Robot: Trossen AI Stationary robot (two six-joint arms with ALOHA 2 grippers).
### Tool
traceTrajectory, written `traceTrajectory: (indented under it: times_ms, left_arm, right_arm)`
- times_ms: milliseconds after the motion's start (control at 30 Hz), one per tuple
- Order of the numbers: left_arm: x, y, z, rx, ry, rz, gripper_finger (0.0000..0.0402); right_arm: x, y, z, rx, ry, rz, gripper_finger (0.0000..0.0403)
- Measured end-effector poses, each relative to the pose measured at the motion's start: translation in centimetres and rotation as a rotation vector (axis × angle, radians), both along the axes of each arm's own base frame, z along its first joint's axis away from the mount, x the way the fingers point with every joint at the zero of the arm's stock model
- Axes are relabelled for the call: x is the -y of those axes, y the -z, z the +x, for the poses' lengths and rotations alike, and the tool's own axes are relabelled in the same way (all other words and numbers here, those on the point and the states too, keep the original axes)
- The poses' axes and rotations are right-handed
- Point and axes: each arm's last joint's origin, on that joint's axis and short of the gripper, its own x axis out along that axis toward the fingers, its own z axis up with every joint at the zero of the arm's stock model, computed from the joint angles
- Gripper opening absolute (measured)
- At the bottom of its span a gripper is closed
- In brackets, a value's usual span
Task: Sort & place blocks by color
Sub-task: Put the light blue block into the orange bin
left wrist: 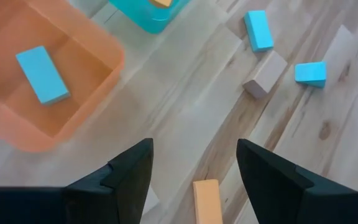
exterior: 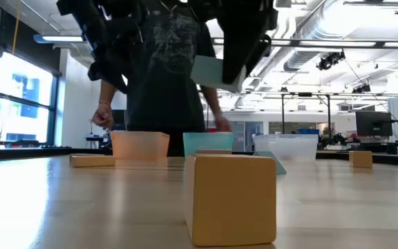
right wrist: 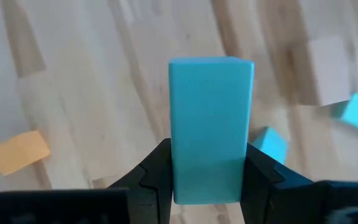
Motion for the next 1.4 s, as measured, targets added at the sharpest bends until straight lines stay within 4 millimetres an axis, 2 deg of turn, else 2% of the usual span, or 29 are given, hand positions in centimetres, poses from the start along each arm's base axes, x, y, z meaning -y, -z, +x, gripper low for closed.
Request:
traceTrajectory:
  times_ms: [200, 433, 800, 1133, 1400]
  left_arm:
    - [-1.7, 0.0, -1.1, 0.024, 0.047, -0.002, 0.022]
    - [-2.5, -0.1, -1.4, 0.027, 0.091, 0.054, 0.022]
    - [-3.4, -1.2, -0.5, 0.152, 0.103, 0.181, 0.022]
    - [-3.6, -1.7, -0.1, 0.214, 0.106, 0.225, 0.022]
    - [-3.8, -3.1, 0.9, 0.421, 0.219, 0.246, 0.022]
  right_arm:
    - [2.4, -2.0, -0.2, 0.066, 0.073, -0.012, 0.0107]
    - [4.6, -4.2, -0.8, 0.13, 0.127, -0.02, 0.0107]
    - [7.7, -7.5, -2.0, 0.23, 0.122, -0.045, 0.0107]
    - [12.1, -11.6, -4.0, 0.378, 0.119, -0.105, 0.0107]
    - [15.2, -13.9, -5.5, 0.478, 0.069, -0.131, 0.0107]
